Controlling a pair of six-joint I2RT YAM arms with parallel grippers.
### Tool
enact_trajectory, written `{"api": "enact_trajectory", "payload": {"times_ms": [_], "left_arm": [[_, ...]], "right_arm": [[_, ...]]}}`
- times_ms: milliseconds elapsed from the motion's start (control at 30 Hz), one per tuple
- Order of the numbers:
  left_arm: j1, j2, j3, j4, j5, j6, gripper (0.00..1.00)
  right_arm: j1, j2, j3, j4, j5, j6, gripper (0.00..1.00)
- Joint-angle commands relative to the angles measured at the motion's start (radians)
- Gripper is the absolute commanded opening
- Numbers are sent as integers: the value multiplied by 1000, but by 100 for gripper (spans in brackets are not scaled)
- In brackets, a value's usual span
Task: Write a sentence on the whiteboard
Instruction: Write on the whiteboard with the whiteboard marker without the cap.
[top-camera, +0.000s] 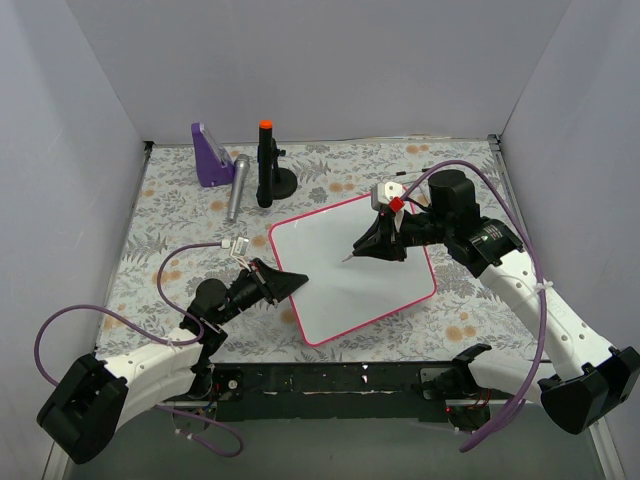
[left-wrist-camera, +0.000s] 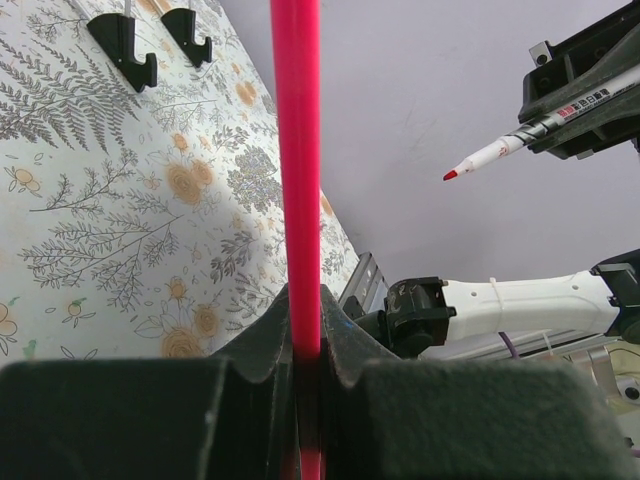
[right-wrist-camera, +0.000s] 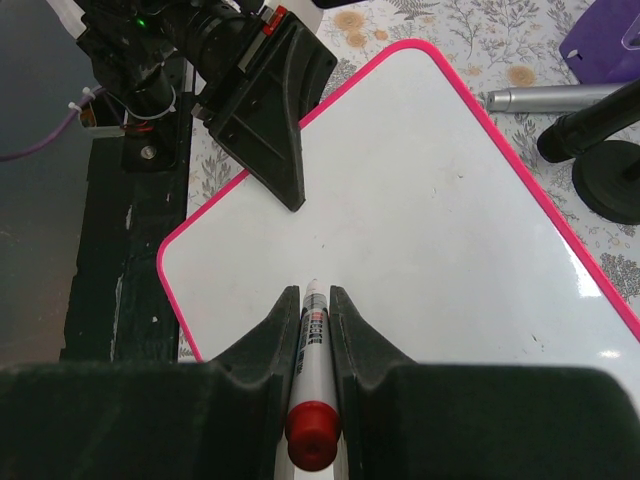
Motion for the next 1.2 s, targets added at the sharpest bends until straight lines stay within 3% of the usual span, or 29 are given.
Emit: {"api": "enact_trajectory", "payload": {"times_ms": [0, 500, 700, 1167], "left_arm": [[-5, -24, 29, 193, -7, -28, 0], [-12, -19, 29, 205, -27, -45, 0], [-13, 7, 33, 226, -35, -50, 0], [-22, 73, 52, 306, -45, -85, 0]], "right_arm": [[-8, -18, -11, 41, -20, 13, 1], [-3, 23, 40, 47, -31, 15, 1], [38, 81, 125, 33, 60, -16, 1], [136, 178, 167, 205, 192, 137, 1]]}}
